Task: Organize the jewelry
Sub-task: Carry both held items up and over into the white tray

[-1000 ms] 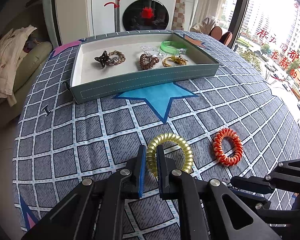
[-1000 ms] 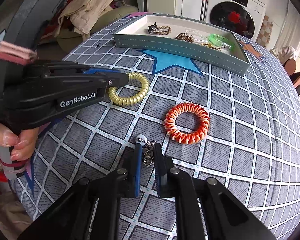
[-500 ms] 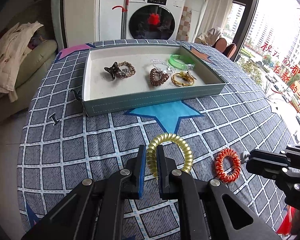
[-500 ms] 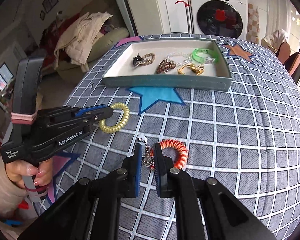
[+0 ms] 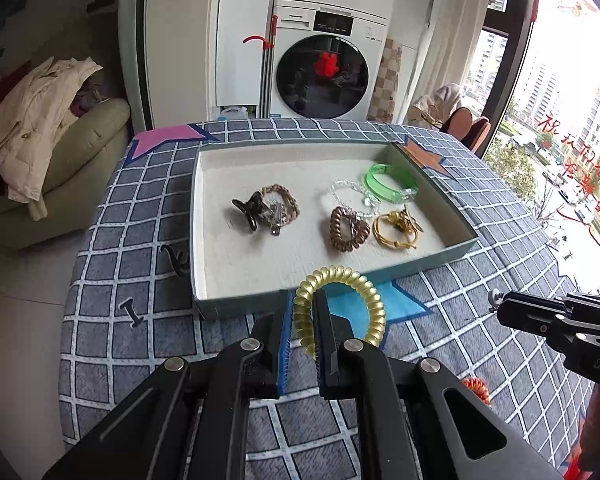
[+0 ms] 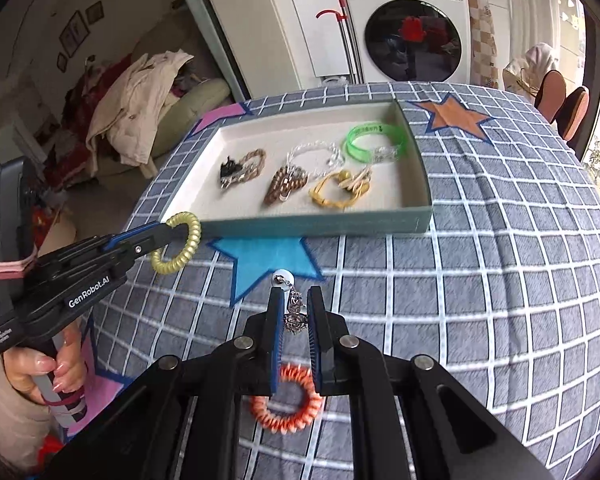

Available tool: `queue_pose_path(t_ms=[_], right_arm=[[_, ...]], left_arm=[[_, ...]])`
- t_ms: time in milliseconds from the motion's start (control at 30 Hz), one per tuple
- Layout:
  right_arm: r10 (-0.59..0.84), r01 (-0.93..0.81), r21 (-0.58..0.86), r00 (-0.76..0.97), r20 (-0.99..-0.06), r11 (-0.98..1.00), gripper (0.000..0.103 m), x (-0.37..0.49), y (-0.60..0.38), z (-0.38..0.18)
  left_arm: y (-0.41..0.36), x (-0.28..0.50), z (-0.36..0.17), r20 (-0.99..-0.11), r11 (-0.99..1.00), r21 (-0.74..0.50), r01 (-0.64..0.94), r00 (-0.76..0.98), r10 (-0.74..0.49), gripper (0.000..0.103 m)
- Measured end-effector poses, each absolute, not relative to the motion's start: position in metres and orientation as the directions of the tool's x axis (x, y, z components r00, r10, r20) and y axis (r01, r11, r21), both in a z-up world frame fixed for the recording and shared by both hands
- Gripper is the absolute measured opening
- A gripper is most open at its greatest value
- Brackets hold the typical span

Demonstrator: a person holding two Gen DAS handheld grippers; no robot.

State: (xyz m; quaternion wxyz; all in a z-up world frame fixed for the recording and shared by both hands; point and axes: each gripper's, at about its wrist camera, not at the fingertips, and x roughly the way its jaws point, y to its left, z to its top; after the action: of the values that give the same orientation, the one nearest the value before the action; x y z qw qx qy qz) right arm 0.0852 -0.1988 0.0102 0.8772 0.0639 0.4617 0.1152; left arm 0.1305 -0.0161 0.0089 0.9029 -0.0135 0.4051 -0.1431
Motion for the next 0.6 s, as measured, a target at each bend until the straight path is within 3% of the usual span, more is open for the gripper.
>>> queue_pose_path(t_ms=[600], right_arm=[[0.228,-0.059,0.236,0.553,-0.802,0.97,0.012,0.186,-0.203,-0.008]], left_arm=[[-0.02,0.204,-0.023,-0.795,0.978,-0.087,0.187,0.578,-0.182,0.03]])
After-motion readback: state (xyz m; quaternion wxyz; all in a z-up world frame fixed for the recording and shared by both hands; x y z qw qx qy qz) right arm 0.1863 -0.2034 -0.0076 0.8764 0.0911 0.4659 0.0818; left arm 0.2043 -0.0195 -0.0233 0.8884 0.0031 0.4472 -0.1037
